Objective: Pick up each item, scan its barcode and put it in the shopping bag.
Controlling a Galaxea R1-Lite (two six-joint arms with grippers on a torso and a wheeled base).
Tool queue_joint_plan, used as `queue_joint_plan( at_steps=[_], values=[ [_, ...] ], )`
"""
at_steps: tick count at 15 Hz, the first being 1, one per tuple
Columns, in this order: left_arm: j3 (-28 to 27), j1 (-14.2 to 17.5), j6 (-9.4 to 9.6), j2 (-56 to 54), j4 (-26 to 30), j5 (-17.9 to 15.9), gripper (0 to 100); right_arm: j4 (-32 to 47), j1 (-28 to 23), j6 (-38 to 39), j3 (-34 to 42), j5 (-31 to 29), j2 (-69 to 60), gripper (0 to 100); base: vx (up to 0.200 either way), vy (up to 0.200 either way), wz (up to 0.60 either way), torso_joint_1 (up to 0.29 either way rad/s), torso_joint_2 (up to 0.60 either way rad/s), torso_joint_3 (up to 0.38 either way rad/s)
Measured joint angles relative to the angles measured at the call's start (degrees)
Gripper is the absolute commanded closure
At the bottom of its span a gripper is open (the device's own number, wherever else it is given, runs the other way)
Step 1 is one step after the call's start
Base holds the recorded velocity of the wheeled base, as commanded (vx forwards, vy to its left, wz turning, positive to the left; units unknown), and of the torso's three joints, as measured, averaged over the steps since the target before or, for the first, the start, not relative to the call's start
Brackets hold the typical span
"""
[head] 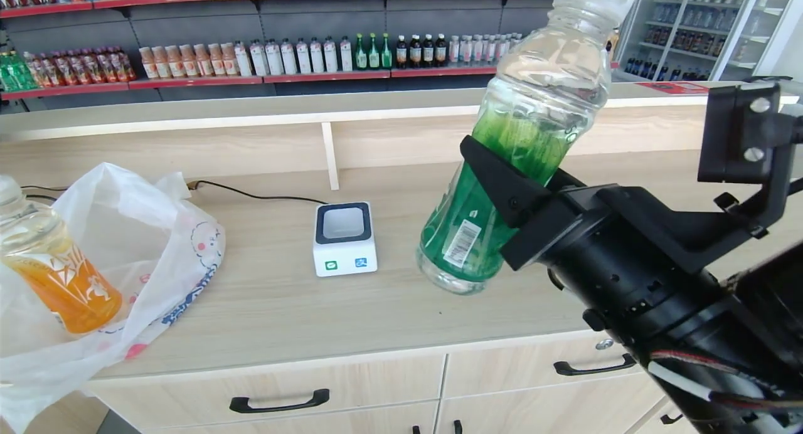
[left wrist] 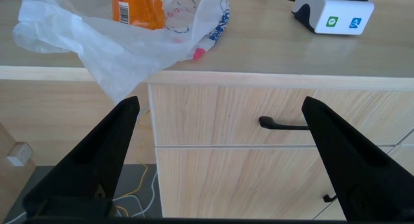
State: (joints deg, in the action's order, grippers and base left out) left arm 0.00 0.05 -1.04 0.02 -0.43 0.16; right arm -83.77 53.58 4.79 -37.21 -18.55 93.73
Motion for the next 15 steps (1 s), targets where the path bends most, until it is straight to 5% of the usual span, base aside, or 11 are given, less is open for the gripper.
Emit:
queue_joint_plan(
  at_steps=[12, 15],
  values=[
    [0.0, 0.0, -0.09, 0.0, 0.0, 0.0, 0, -4.2, -23.0, -5.3, 10.7, 2.0, 0.7, 100, 0.000, 0.000, 0.00, 0.000, 0.00, 0.000],
    [0.0, 0.0, -0.09, 0.0, 0.0, 0.0, 0, -4.8, -25.1, -5.2, 11.4, 2.0, 1.0, 100, 0.000, 0.000, 0.00, 0.000, 0.00, 0.000]
  ],
)
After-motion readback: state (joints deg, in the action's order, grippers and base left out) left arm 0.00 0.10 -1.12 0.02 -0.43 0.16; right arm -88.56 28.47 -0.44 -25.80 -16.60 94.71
